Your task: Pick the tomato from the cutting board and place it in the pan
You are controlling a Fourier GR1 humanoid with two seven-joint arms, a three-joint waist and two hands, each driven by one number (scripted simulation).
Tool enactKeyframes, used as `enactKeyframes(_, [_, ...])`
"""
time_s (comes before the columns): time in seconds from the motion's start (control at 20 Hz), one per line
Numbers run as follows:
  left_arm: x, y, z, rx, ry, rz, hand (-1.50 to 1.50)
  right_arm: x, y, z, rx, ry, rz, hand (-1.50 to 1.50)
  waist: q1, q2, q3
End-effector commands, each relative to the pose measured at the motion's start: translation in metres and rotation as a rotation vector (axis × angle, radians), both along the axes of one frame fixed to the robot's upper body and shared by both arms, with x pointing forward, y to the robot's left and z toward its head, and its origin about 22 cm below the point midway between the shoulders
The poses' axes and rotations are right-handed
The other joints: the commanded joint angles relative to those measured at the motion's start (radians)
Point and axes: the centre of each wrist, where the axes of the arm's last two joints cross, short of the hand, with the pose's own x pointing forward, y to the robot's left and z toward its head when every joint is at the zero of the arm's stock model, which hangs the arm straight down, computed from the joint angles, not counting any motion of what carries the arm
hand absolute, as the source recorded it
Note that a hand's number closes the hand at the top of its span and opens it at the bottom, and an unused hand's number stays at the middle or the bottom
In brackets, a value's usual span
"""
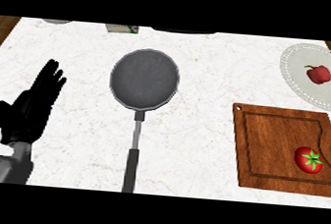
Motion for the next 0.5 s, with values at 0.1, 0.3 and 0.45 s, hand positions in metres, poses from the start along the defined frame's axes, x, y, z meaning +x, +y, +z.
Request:
enactKeyframes(0.1, [-0.005,-0.003,0.007,0.017,-0.001,-0.01,0.0,0.019,0.02,0.04,-0.26,0.141,0.0,-1.5,0.02,0.0,-0.001])
enactKeyframes(0.3, [-0.004,-0.016,0.015,0.003,-0.014,-0.025,0.0,0.035,0.051,0.036,-0.339,0.245,0.024,-1.5,0.025,0.002,-0.001])
enactKeyframes(0.45, [0.009,-0.008,0.016,0.009,-0.015,-0.025,0.0,0.043,0.06,0.035,-0.425,0.388,0.056,-1.5,0.029,0.005,-0.001])
